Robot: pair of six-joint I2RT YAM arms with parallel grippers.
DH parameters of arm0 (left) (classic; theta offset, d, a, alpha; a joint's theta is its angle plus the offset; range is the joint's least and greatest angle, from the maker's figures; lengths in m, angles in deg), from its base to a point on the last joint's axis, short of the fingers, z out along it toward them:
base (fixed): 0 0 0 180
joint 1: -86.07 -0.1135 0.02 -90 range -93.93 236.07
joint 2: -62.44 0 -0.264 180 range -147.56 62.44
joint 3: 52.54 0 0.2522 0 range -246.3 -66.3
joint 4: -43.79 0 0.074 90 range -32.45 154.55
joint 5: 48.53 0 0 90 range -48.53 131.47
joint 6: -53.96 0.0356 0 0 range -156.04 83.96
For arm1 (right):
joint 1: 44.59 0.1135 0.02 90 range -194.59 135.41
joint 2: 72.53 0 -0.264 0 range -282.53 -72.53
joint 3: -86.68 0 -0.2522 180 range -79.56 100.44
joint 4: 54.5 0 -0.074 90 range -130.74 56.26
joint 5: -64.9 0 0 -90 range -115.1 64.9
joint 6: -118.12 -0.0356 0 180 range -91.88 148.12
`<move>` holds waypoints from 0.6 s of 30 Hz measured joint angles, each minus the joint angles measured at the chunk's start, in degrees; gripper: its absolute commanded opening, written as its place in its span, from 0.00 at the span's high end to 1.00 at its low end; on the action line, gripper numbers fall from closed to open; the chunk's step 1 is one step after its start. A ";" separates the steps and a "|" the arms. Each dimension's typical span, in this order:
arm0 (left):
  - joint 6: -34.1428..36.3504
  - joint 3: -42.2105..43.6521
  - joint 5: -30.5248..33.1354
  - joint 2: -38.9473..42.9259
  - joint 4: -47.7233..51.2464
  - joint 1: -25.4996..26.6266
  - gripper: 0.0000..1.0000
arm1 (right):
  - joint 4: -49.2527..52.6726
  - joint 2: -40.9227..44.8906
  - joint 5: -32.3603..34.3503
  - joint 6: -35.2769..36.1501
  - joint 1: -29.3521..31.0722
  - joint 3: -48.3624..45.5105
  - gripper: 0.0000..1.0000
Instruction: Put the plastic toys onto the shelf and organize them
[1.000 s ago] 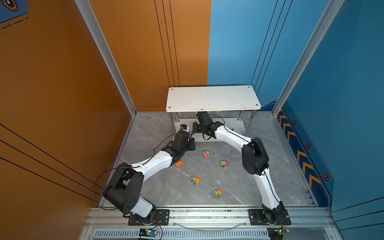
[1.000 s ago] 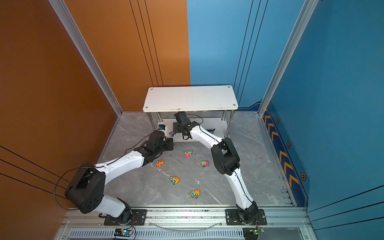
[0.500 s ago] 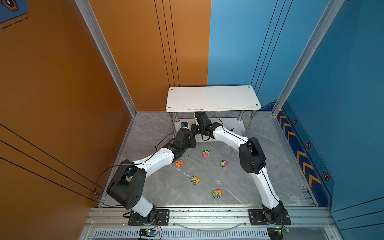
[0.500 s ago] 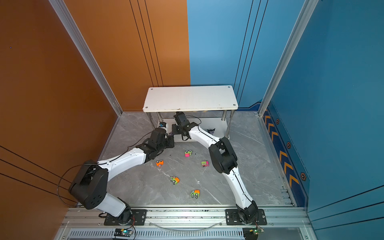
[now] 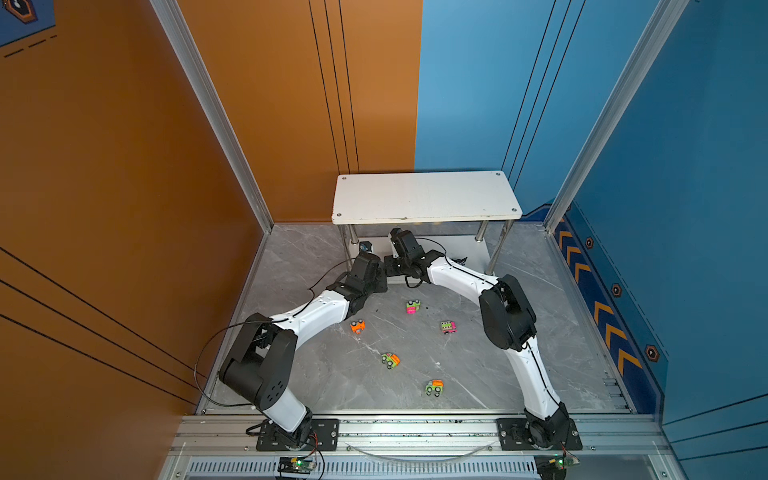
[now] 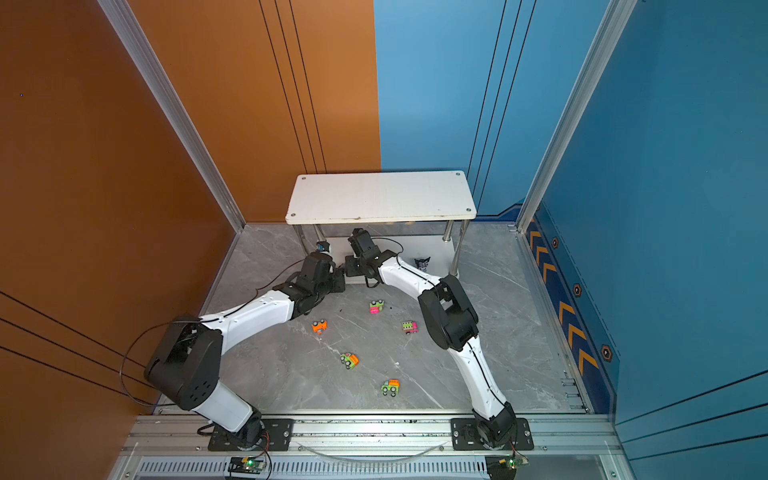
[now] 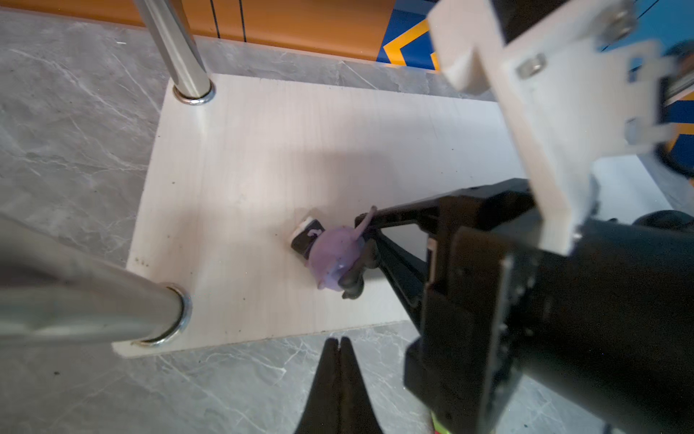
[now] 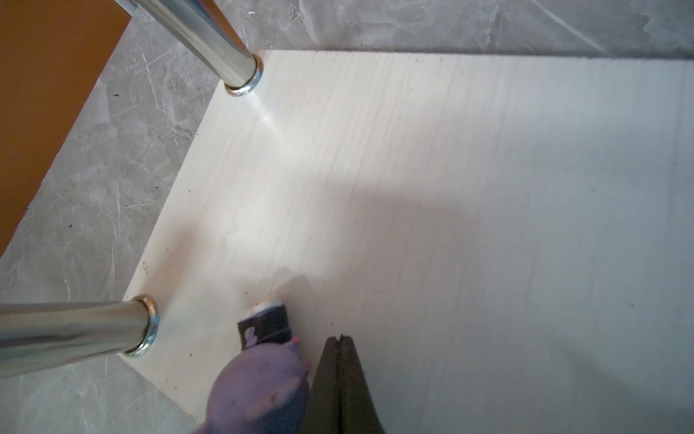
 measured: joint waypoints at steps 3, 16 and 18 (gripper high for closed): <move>0.76 -1.16 0.92 0.00 0.94 -0.26 1.00 | -0.70 1.64 -0.22 -0.02 0.31 -1.36 1.00; 2.58 -3.10 2.62 0.00 1.09 -1.46 1.00 | -1.62 2.71 -1.46 -0.22 1.14 -2.62 1.00; 2.58 -3.10 2.62 0.00 1.14 -1.46 1.00 | -1.70 2.71 -1.46 -0.24 1.14 -2.62 1.00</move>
